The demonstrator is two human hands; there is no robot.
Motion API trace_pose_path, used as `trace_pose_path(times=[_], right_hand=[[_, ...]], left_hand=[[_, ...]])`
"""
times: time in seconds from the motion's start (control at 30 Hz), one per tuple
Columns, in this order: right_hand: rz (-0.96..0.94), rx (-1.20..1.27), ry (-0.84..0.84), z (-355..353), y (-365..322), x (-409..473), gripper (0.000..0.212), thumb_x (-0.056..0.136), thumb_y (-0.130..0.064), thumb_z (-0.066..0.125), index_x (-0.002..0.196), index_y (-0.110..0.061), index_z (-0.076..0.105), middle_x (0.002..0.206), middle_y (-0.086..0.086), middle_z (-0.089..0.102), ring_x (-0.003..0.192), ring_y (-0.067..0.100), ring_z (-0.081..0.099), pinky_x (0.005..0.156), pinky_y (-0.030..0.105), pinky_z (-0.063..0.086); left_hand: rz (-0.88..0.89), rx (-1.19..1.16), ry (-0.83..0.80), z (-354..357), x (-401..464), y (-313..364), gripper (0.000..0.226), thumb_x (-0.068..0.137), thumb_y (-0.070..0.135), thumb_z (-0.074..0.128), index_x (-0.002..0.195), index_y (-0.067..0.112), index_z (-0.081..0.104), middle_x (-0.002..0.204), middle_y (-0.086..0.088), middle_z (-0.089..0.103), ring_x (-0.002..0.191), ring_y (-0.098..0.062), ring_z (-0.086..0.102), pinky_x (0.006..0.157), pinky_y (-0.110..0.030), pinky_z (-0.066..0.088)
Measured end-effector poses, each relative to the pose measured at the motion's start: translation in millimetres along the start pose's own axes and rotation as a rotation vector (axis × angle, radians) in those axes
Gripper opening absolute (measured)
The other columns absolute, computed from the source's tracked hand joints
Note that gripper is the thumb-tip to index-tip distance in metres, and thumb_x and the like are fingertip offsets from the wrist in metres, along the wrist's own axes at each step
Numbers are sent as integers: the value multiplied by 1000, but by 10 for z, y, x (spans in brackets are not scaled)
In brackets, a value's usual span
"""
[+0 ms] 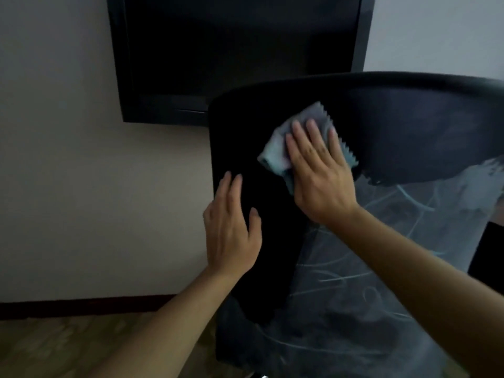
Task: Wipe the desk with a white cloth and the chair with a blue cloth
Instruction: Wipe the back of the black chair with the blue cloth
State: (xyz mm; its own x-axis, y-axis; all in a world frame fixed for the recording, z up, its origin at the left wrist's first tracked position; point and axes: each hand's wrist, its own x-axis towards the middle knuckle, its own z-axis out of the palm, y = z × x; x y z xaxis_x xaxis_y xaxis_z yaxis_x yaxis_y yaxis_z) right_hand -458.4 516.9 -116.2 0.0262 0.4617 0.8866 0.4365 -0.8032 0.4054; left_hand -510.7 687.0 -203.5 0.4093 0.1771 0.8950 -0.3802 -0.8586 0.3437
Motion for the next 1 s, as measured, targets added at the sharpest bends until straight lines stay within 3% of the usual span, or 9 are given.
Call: trace_pose_path(times=[0.13,0.27,0.4,0.47,0.53,0.63,0.8,0.9,1.0], right_hand=[[-26,8,26,40,-16,-117,50,94,-18,42,140,1,45,150,17,39,144,33,28,119,54,17],[-68,115,-115,225,-337,-982,48,94,-20,38,138,-3,48,149,15,39,144,31,29,119,51,17],[-295,88,-432,271,-569,-2061,56,90,-24,54,143,-10,44,153,4,35,146,20,24,122,42,6],[-355,64,-487,217,-539,-2234,60,88,-28,58,144,-12,43,153,0,36,146,17,23,123,41,4],[-335,113,-416,139,-391,-2013,54,89,-26,51,141,-12,47,151,1,40,145,18,28,122,42,6],[-127,122,-185,-40,60,-1213,49,92,-18,37,138,-7,49,148,8,42,142,26,34,120,49,14],[-54,0,63,-290,842,-394,53,89,-15,43,140,-3,47,150,13,40,144,30,30,118,54,17],[11,79,30,-156,614,-762,53,88,-16,45,138,-1,49,148,15,41,143,32,31,118,53,18],[-43,119,-182,-31,194,-1601,53,90,-23,46,139,-4,47,150,12,39,144,30,30,120,49,15]], left_hand=[[446,150,-93,111,148,36,55,92,21,52,145,13,37,155,-11,37,147,-23,29,113,-48,26],[539,217,-168,175,-45,-177,39,89,16,54,127,13,45,156,-13,36,148,-25,27,110,-55,30],[673,345,-302,147,-289,-312,57,90,21,53,143,13,37,160,-11,27,149,-25,23,110,-53,30],[748,418,-357,125,-236,-271,62,88,24,55,146,14,37,161,-10,26,149,-25,22,111,-52,28],[766,494,-347,118,-105,-168,65,85,26,55,146,14,36,160,-11,27,149,-25,24,111,-51,27],[776,542,-283,180,77,-3,71,83,29,55,148,12,33,159,-13,29,148,-26,26,112,-53,25],[817,504,-177,276,255,90,67,87,26,52,150,15,32,158,-14,29,149,-27,24,114,-54,22],[837,445,-151,341,200,208,62,87,26,53,145,17,35,156,-14,29,148,-28,25,114,-53,20],[860,366,-137,356,156,393,56,89,25,52,142,17,37,156,-13,29,148,-26,26,114,-52,21]])
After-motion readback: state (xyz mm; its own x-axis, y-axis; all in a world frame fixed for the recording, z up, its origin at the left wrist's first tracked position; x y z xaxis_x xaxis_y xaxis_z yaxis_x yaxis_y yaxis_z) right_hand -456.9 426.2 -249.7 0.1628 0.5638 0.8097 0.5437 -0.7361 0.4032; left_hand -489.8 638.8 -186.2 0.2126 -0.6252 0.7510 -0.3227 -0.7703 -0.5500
